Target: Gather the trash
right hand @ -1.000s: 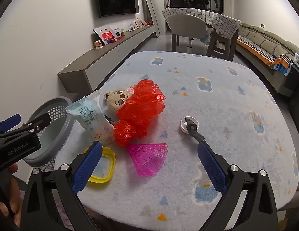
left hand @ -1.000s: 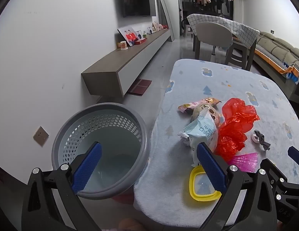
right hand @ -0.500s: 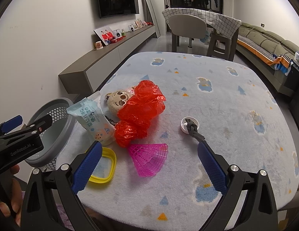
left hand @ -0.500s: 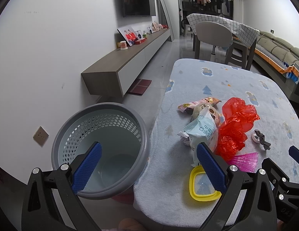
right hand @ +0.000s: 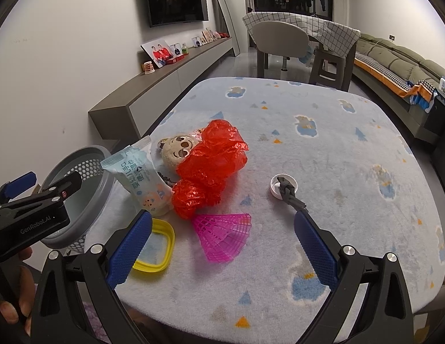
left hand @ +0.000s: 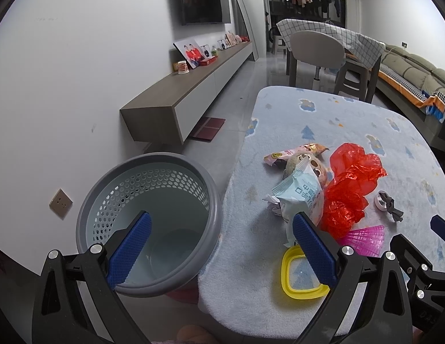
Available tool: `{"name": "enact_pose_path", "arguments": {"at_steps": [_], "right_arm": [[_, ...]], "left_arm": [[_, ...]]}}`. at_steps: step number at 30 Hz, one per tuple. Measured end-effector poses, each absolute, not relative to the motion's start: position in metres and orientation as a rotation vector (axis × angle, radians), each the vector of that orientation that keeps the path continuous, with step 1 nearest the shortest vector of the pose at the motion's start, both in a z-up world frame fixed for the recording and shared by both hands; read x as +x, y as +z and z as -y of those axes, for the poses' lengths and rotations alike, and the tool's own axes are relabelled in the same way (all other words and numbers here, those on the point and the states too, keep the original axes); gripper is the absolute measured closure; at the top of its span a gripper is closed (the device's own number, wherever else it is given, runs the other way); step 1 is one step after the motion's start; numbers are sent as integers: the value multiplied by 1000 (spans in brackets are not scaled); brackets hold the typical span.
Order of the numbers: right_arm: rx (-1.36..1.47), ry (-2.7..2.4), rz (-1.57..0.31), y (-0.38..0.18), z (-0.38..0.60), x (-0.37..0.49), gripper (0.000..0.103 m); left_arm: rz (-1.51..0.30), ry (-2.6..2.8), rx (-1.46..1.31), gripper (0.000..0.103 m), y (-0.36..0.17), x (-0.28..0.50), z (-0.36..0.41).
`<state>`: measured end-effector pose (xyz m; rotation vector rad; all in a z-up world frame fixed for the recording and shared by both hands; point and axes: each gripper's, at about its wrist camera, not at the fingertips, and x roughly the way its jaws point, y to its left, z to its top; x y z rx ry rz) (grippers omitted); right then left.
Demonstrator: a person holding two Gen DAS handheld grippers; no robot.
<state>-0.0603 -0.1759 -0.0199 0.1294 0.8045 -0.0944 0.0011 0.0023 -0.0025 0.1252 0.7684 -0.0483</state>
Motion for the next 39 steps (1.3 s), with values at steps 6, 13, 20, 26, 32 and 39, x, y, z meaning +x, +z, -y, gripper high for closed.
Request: {"name": "enact_pose_path", "arguments": {"at_steps": [6, 13, 20, 26, 32, 39], "right_arm": [[133, -93, -804, -19, 180, -62, 8], [136, -89, -803, -19, 181, -62, 8], [136, -87, -803, -19, 181, -62, 8], [136, -83, -803, -21, 181, -62, 8], [137, -84, -803, -21, 181, -62, 8], [135, -83, -803, -21, 181, -62, 8]], "left_arm": [[-767, -46, 128, 6, -2, 1, -1], [-768, -47, 130, 6, -3, 1, 0], [-768, -45, 131, 6, -4, 2, 0], [-769, -46, 129, 6, -5, 3, 1], [-769, -46, 124, 6, -4, 2, 1], [-767, -47, 131, 6, -5, 2, 1]]}}
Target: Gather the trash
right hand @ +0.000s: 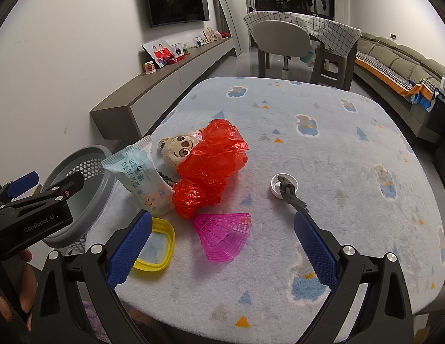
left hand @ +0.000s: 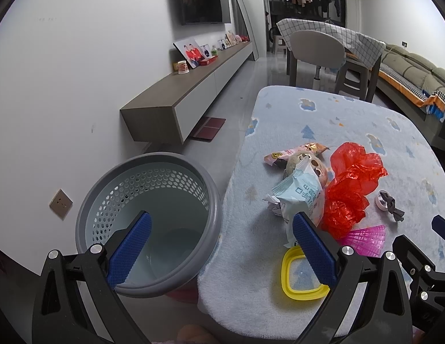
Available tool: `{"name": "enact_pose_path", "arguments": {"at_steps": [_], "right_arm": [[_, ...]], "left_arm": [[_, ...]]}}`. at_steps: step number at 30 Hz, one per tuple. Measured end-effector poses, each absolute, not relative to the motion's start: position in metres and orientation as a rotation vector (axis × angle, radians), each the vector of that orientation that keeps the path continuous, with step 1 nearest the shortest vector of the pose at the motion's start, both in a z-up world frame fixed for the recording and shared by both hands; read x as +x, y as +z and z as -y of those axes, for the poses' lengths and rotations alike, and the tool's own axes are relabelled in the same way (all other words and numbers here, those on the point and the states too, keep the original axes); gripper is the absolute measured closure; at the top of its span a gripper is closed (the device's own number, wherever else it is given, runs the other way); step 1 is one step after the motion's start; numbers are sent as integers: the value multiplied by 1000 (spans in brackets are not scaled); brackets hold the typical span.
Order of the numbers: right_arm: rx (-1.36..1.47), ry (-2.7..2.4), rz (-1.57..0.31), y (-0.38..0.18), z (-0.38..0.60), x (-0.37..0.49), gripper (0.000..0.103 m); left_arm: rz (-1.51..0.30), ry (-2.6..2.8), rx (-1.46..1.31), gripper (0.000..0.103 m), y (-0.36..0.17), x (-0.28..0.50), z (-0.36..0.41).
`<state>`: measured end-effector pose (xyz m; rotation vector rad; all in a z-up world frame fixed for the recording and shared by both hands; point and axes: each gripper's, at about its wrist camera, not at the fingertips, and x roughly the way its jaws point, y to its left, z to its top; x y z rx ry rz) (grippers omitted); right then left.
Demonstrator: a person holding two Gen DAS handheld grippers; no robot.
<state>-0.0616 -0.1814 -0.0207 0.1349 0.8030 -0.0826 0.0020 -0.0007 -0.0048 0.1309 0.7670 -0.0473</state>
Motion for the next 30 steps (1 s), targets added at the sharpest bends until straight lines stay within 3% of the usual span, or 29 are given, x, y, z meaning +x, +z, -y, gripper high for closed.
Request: {"name": "enact_pose_path", "arguments": {"at_steps": [16, 30], "right_arm": [[171, -103, -811, -24, 214, -69, 8], [176, -135, -847, -35, 237, -71, 8]], "left_arm": [[-800, -87, 160, 6, -28, 1, 17], [-932, -190, 140, 6, -66, -12, 44]]}}
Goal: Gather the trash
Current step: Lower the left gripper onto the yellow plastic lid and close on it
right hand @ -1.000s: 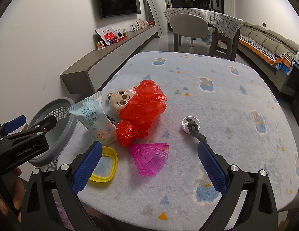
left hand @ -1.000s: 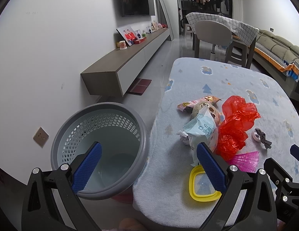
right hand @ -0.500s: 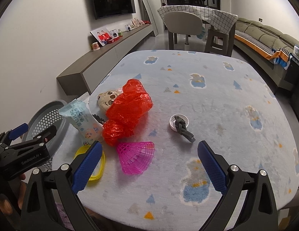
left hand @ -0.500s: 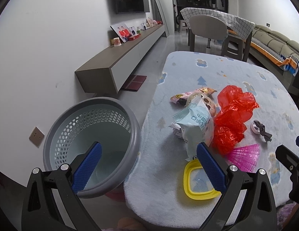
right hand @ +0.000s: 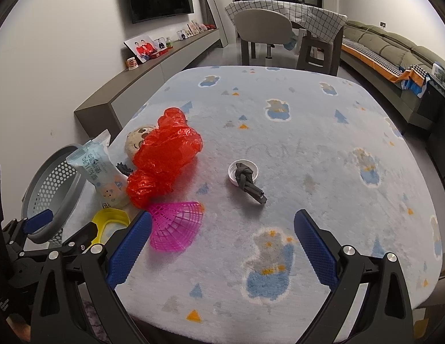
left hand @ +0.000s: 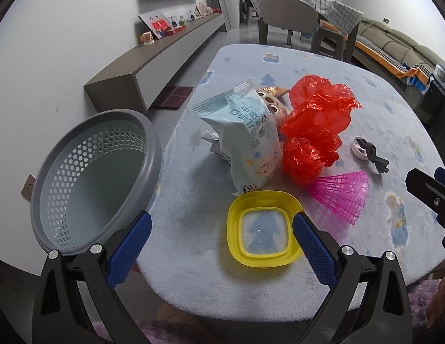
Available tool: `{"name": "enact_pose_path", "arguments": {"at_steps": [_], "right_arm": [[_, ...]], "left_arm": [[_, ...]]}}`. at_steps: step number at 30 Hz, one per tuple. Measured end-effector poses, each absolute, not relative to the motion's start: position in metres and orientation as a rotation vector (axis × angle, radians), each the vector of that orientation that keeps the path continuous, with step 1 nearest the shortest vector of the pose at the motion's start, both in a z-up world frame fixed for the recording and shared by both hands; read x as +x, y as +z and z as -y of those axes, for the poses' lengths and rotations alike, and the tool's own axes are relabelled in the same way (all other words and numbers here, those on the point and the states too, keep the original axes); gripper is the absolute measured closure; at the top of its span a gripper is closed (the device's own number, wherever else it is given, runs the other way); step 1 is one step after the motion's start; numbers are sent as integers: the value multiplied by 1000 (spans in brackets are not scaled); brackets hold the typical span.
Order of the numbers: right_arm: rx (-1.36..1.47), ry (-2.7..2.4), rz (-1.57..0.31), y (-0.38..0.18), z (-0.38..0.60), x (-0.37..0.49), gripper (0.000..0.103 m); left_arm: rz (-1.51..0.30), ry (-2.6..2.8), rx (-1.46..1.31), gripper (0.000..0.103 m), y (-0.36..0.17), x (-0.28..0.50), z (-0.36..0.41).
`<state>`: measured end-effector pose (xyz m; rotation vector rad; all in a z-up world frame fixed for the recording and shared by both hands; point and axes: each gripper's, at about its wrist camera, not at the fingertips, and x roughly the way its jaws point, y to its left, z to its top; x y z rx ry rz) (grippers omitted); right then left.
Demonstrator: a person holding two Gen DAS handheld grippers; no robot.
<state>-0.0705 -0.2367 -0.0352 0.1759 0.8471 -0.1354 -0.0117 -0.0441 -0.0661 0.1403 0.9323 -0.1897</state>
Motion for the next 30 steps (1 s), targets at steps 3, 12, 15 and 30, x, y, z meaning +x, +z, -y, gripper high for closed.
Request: {"name": "enact_pose_path", "arguments": {"at_steps": [3, 12, 15, 30], "right_arm": [[201, -138, -847, -35, 243, -71, 8], [232, -135, -832, -33, 250, -75, 8], [232, -134, -832, -32, 250, -75, 8], [231, -133, -836, -32, 249, -75, 8]], "left_arm": [[-978, -216, 118, 6, -76, -11, 48], [-1015, -219, 130, 6, -95, -6, 62], [-1026, -223, 124, 6, -98, -3, 66], [-1033, -227, 97, 6, -101, -1, 60]]}}
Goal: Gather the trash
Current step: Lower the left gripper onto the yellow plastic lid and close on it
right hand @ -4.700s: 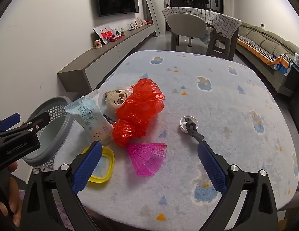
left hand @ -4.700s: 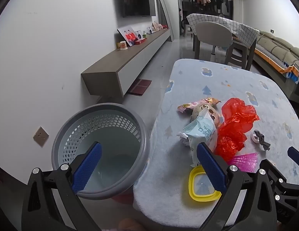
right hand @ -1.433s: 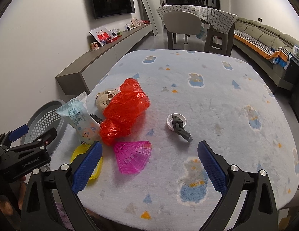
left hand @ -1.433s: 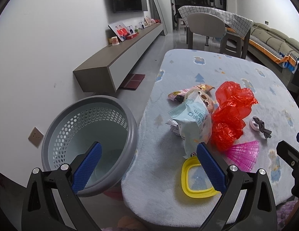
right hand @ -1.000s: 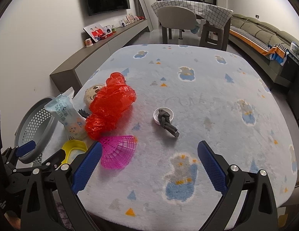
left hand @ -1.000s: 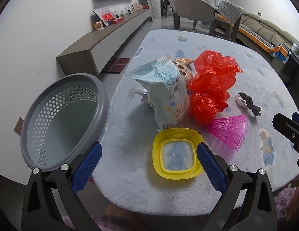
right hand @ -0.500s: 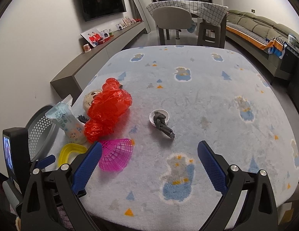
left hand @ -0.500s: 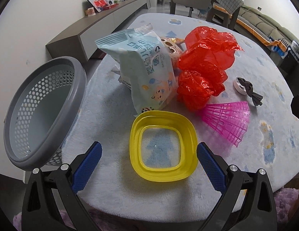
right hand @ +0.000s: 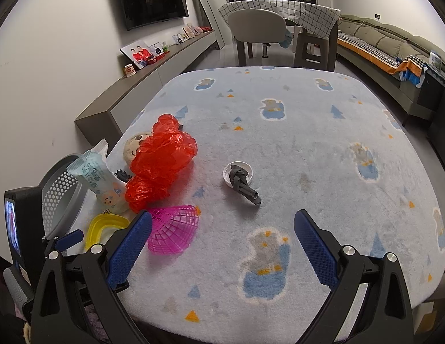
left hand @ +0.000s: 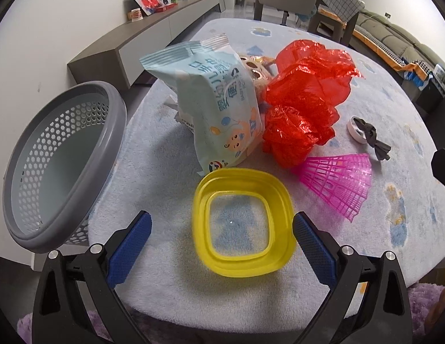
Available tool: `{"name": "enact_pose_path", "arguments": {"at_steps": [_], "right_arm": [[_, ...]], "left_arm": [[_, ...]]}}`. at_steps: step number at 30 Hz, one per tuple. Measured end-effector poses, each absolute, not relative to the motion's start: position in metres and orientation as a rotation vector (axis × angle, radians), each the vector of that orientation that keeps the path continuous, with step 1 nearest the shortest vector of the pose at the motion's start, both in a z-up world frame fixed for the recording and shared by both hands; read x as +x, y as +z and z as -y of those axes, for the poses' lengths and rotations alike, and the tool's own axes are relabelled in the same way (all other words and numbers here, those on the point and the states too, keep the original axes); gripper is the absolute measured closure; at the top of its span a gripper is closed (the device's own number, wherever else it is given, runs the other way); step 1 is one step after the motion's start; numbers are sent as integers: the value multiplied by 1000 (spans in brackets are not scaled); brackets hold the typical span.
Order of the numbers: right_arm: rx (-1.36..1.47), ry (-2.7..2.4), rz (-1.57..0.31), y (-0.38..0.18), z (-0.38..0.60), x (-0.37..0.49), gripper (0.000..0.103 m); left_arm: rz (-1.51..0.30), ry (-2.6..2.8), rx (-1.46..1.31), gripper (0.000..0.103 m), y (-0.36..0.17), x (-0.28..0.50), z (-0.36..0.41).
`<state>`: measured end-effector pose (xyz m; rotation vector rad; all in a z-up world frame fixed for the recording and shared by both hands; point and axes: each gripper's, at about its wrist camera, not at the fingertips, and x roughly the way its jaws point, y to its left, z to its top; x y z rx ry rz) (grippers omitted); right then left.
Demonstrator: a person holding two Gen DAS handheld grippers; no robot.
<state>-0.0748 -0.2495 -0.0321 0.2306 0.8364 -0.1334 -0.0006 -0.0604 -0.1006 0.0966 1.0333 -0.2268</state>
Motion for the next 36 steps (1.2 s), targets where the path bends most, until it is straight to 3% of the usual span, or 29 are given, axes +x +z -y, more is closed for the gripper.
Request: {"name": "enact_pose_path", "arguments": {"at_steps": [10, 24, 25, 26, 28, 36], "right_arm": [[224, -126, -823, -30, 246, -75, 8], [226, -115, -834, -32, 245, -76, 8], [225, -114, -840, -33, 245, -76, 8], [222, -112, -844, -34, 245, -76, 8], [210, -111, -848, -35, 243, -75, 8], [180, -67, -870, -42, 235, -72, 8]], "left_arm": [[-992, -223, 103, 6, -87, -7, 63], [-1050, -228, 141, 7, -108, 2, 79], [-1048, -236, 138, 10, -107, 2, 79], [-1048, -244, 137, 21, -108, 2, 79], [-1056, -251, 148, 31, -109, 2, 81], [-1012, -246, 153, 35, -93, -7, 74]]}}
